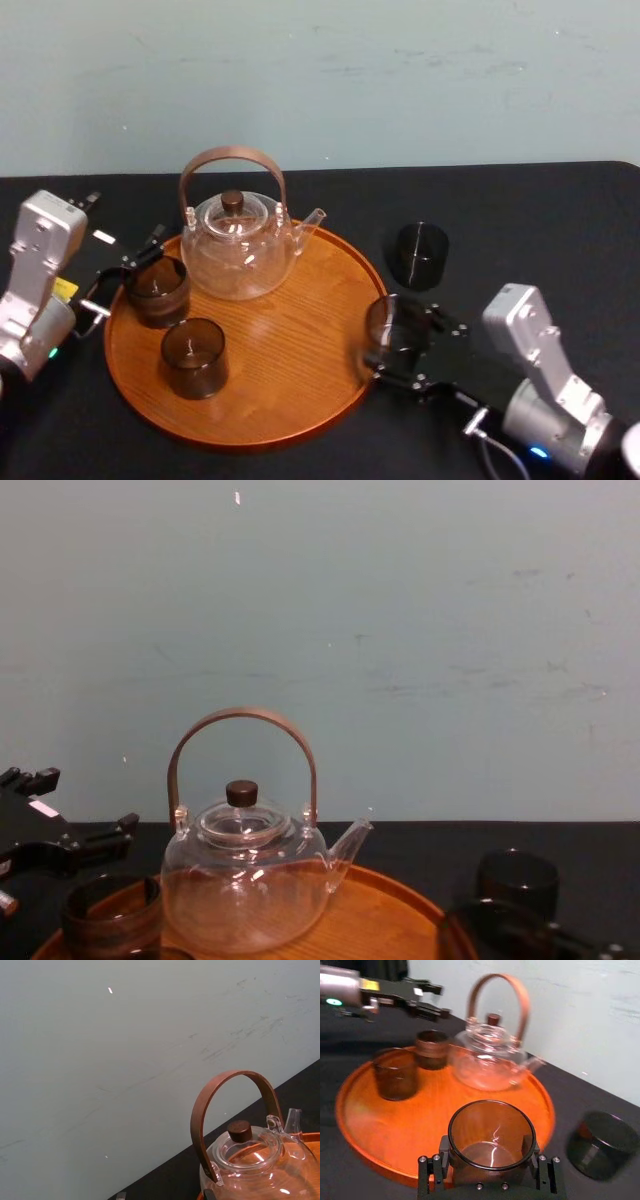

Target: Pick up the glass from the table and place it on the tray.

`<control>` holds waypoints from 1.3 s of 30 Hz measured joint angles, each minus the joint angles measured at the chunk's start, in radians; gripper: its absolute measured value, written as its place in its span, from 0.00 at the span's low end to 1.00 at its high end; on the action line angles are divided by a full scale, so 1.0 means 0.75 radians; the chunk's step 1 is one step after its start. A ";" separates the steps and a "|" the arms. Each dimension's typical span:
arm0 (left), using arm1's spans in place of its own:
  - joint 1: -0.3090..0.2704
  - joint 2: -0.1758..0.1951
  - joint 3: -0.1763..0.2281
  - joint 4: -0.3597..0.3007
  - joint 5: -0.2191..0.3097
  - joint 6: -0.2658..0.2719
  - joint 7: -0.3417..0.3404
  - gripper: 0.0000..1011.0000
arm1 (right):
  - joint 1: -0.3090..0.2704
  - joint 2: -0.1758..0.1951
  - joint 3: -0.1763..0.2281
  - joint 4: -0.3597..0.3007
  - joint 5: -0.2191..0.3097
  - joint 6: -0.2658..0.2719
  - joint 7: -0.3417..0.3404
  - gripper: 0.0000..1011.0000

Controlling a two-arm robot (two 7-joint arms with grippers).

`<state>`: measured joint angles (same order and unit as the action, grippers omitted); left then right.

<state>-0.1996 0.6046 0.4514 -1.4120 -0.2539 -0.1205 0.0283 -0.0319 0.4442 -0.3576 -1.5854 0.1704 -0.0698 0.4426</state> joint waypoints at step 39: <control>0.000 0.000 0.000 0.000 0.000 0.000 0.000 0.99 | 0.264 -0.191 -0.290 0.240 -0.076 0.025 0.068 0.89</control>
<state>-0.1996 0.6047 0.4514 -1.4119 -0.2539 -0.1205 0.0283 0.1665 0.3009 -0.5749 -1.4051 0.1137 -0.0509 0.4940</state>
